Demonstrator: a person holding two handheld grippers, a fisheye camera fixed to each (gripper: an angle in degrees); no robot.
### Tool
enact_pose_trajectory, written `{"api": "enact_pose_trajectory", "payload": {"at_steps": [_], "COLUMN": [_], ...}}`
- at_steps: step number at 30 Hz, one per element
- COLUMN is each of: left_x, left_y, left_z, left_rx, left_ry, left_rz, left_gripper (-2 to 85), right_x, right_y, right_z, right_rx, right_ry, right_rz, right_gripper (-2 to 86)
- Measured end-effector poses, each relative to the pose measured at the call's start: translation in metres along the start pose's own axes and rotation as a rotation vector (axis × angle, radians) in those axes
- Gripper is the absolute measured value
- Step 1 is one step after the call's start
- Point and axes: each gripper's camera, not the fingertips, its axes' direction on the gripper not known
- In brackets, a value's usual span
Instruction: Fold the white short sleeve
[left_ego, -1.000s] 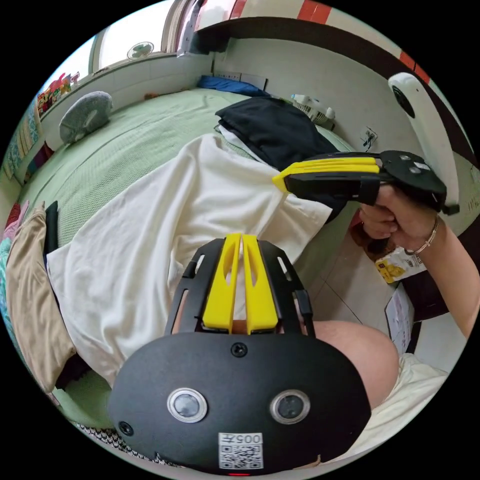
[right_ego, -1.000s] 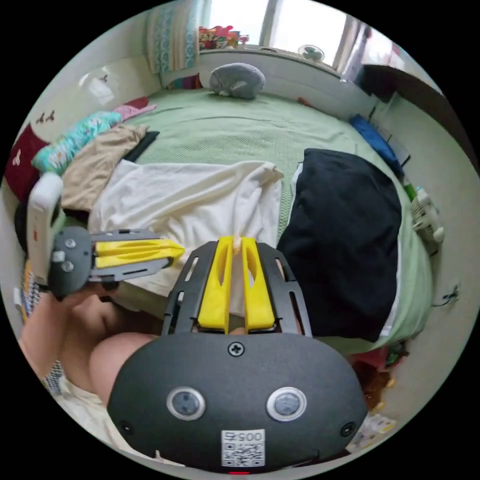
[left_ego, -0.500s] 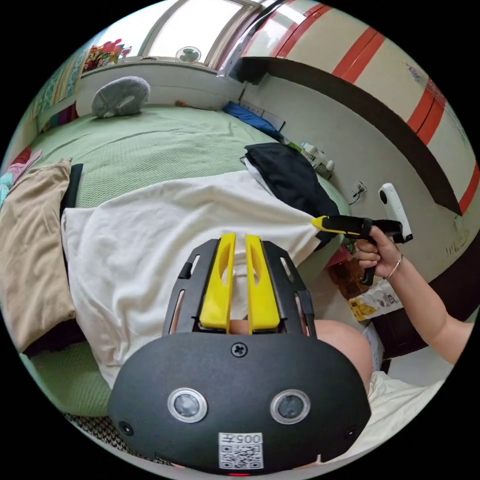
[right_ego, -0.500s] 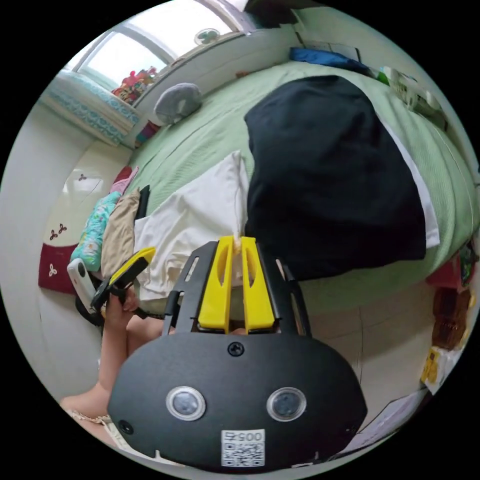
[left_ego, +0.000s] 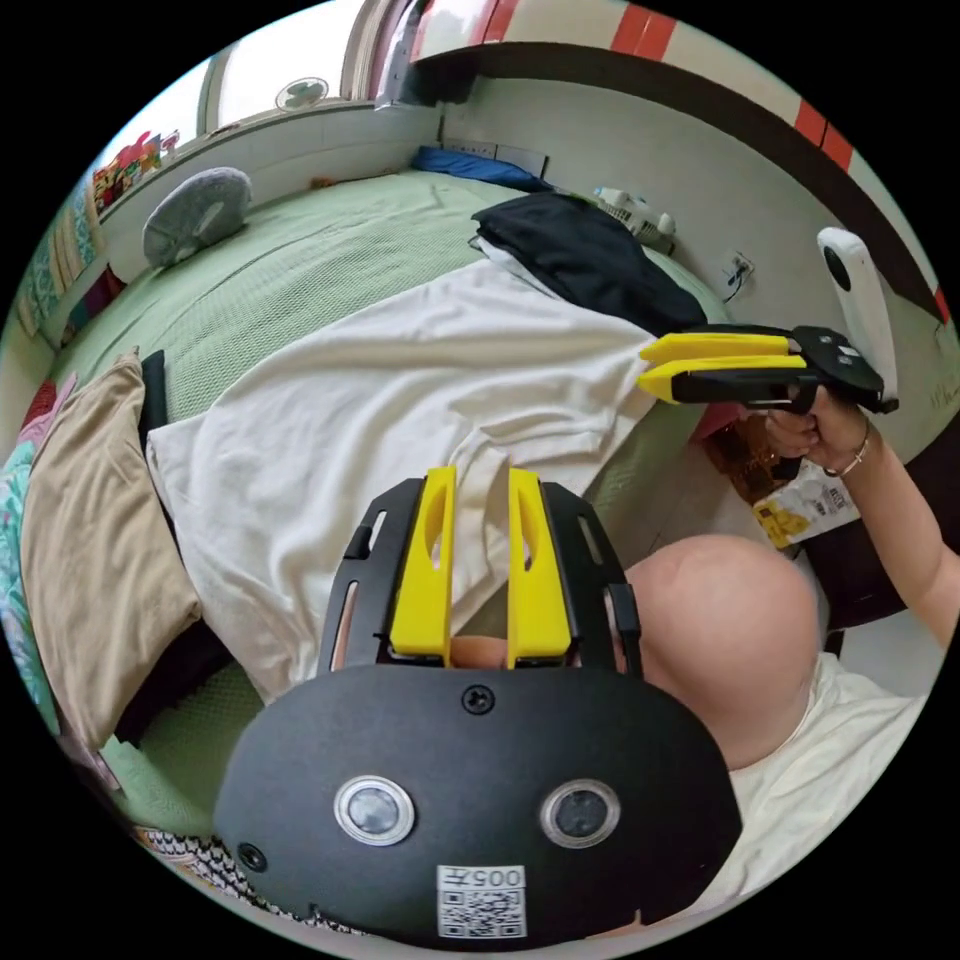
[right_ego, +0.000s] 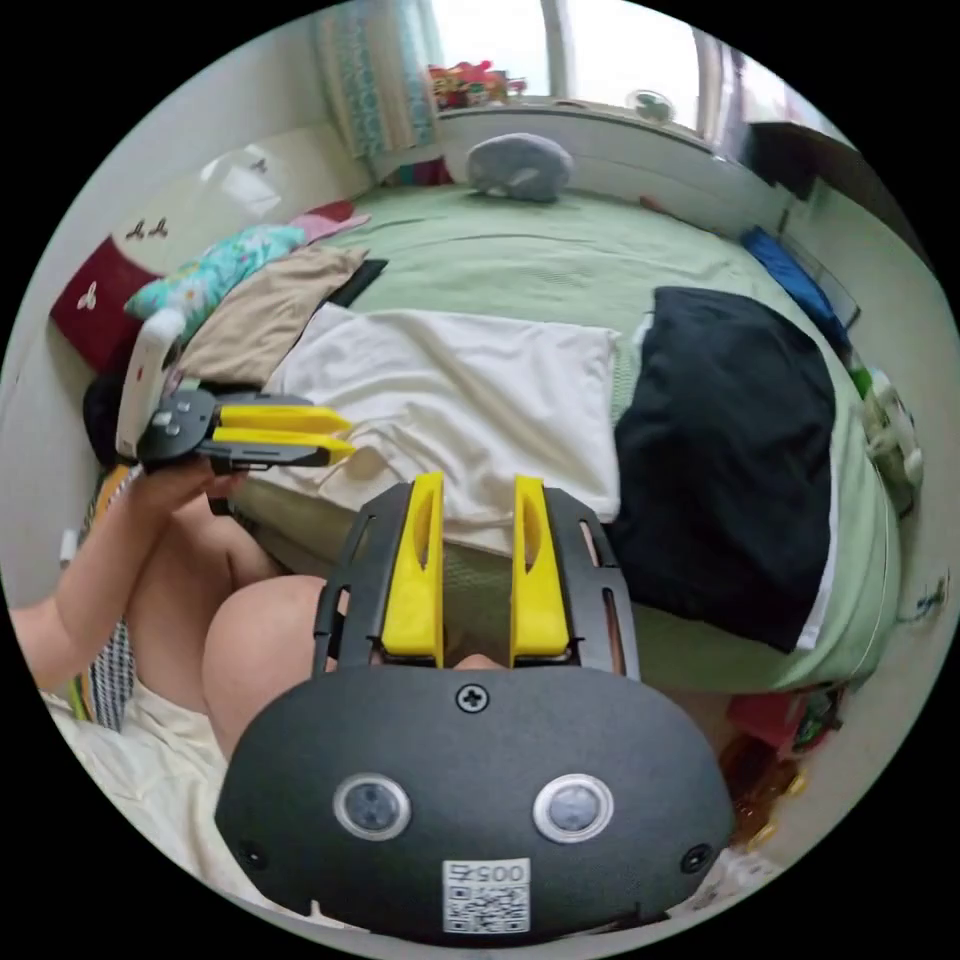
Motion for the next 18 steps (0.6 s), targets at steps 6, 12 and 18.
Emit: {"api": "enact_pose_trajectory", "payload": {"at_steps": [6,12,18], "left_x": [0.005,0.015,0.023], "left_y": [0.007,0.004,0.004], "left_z": [0.013,0.015,0.004], "left_rx": [-0.111,-0.12,-0.096], "left_ry": [-0.041,-0.077,-0.057], "left_rz": [0.05,0.078,0.075], "left_gripper": [8.9,7.1,4.4], "right_x": [-0.062,-0.079,-0.068], "right_y": [0.008,0.015,0.029], "right_z": [0.052,0.063,0.037], "right_rx": [-0.091,-0.102,-0.067], "right_ry": [0.085,0.183,0.094], "right_rz": [-0.163,-0.156,-0.147], "right_gripper": [9.0,4.5,-1.3]}}
